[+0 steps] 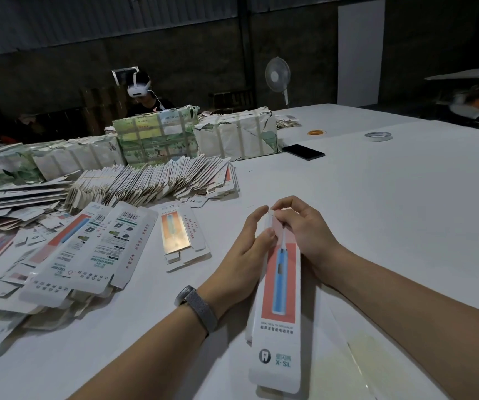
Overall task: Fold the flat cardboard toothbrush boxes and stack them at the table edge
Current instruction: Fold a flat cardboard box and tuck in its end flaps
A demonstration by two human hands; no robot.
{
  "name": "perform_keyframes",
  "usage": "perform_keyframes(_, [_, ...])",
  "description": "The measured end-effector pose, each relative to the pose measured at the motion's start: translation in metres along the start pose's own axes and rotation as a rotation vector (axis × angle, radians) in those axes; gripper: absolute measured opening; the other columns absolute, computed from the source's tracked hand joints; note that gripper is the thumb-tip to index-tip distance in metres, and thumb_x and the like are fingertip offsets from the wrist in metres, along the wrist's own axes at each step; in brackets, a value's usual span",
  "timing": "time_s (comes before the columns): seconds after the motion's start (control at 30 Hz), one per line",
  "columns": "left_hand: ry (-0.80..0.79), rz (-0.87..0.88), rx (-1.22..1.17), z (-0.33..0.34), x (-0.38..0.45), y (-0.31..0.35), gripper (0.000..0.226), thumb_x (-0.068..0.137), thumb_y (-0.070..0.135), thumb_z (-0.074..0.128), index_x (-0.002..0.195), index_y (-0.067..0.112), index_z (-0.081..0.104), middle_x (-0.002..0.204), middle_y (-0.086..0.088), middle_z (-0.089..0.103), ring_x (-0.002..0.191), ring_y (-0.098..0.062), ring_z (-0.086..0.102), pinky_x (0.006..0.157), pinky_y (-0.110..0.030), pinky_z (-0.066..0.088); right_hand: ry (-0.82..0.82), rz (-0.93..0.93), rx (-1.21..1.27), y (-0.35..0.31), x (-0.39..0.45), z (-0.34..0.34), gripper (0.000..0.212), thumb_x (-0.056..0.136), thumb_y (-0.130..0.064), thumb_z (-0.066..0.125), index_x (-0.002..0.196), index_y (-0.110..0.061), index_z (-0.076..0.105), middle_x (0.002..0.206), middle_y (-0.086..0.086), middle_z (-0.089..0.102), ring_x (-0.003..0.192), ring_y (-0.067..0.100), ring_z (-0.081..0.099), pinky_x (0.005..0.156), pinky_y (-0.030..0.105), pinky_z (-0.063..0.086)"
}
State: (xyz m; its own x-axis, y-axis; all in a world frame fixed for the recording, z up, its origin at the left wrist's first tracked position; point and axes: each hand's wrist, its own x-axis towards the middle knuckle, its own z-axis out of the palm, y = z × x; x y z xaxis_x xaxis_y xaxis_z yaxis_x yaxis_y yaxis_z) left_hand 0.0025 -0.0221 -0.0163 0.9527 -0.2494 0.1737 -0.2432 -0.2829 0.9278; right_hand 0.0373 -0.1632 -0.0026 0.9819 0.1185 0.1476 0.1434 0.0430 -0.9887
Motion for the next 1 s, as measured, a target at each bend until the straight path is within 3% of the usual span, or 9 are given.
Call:
perform_keyframes(0.27, [-0.027, -0.015, -0.02, -0.0008, 0.0005, 0.0015, 0.05, 0.106, 0.039, 0.04, 0.153, 0.041, 0.022, 0.113, 0.003, 0.069, 0.086, -0.014, 0.075, 0.073, -0.025, 0.06, 0.022, 0.011, -0.012, -0.0017, 0.0014, -0.001, 0.024, 0.101, -0.02, 0.051, 0.079, -0.025, 0.061, 0.074, 0.003, 0.06, 0.069, 0.022, 0.057, 0.069, 0.033, 0.051])
perform_keyframes(0.63, [-0.033, 0.002, -0.023, -0.0004, -0.0029, 0.0024, 0.04, 0.107, 0.037, 0.041, 0.142, 0.05, 0.026, 0.101, 0.009, 0.071, 0.082, -0.011, 0.075, 0.069, -0.021, 0.058, 0.047, 0.038, -0.005, -0.0022, 0.0022, -0.0042, 0.023, 0.098, -0.011, 0.048, 0.077, -0.012, 0.057, 0.069, 0.007, 0.056, 0.061, 0.02, 0.055, 0.062, 0.029, 0.048])
perform_keyframes(0.8, [-0.017, 0.025, -0.021, -0.0002, -0.0014, 0.0022, 0.03, 0.107, 0.038, 0.039, 0.133, 0.051, 0.031, 0.096, 0.003, 0.072, 0.078, -0.014, 0.075, 0.07, -0.023, 0.059, 0.034, 0.002, 0.002, -0.0007, 0.0003, -0.0046, 0.024, 0.101, -0.014, 0.047, 0.081, -0.014, 0.061, 0.071, 0.004, 0.061, 0.064, 0.018, 0.059, 0.061, 0.028, 0.052])
perform_keyframes(0.9, [0.019, 0.036, -0.049, -0.0011, 0.0, 0.0023, 0.025, 0.103, 0.046, 0.043, 0.126, 0.052, 0.035, 0.083, 0.009, 0.073, 0.073, -0.013, 0.074, 0.066, -0.021, 0.057, -0.001, -0.018, -0.022, 0.0006, -0.0019, -0.0033, 0.025, 0.105, -0.023, 0.042, 0.09, -0.021, 0.062, 0.081, 0.006, 0.066, 0.069, 0.02, 0.065, 0.069, 0.032, 0.058])
perform_keyframes(1.0, [0.062, 0.03, -0.084, -0.0028, 0.0022, -0.0003, 0.024, 0.107, 0.04, 0.042, 0.126, 0.053, 0.037, 0.08, 0.012, 0.074, 0.072, -0.013, 0.074, 0.065, -0.02, 0.057, -0.008, -0.006, 0.009, 0.0029, -0.003, -0.0023, 0.017, 0.105, -0.026, 0.042, 0.099, -0.028, 0.057, 0.084, 0.006, 0.066, 0.071, 0.02, 0.067, 0.072, 0.033, 0.06])
